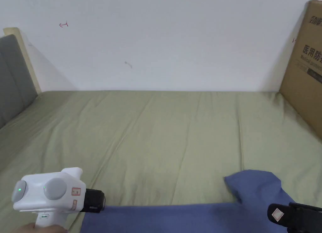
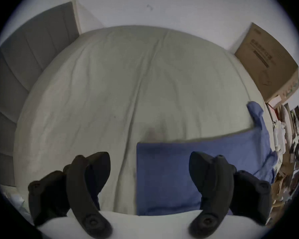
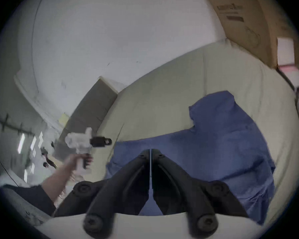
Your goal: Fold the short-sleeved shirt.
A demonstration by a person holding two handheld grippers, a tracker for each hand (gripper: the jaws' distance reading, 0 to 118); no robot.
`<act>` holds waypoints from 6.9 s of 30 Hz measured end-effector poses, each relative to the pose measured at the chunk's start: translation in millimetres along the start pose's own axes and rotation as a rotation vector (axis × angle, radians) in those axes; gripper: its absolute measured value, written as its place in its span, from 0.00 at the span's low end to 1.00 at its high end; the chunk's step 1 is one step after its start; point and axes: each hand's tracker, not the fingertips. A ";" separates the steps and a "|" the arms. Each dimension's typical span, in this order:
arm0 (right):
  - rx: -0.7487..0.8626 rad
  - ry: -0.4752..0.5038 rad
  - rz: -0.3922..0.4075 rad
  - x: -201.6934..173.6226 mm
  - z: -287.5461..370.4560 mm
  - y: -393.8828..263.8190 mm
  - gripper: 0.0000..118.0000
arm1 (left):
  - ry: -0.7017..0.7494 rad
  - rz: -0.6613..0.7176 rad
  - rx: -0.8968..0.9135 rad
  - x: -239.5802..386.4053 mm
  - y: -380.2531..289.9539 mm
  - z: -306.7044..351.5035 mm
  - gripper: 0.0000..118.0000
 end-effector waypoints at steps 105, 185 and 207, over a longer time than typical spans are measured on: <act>0.332 -0.321 0.249 -63.8 31.3 -11.2 0.00 | -0.098 -0.051 0.431 33.9 -91.0 190.5 0.00; 0.077 -0.232 0.061 -12.3 22.5 -47.8 0.00 | -0.548 -0.112 -0.268 203.7 -144.2 -5.5 0.01; 0.001 -0.267 0.073 -20.6 -3.5 -50.3 0.00 | -1.011 0.510 -0.133 -29.2 -156.0 -41.7 1.00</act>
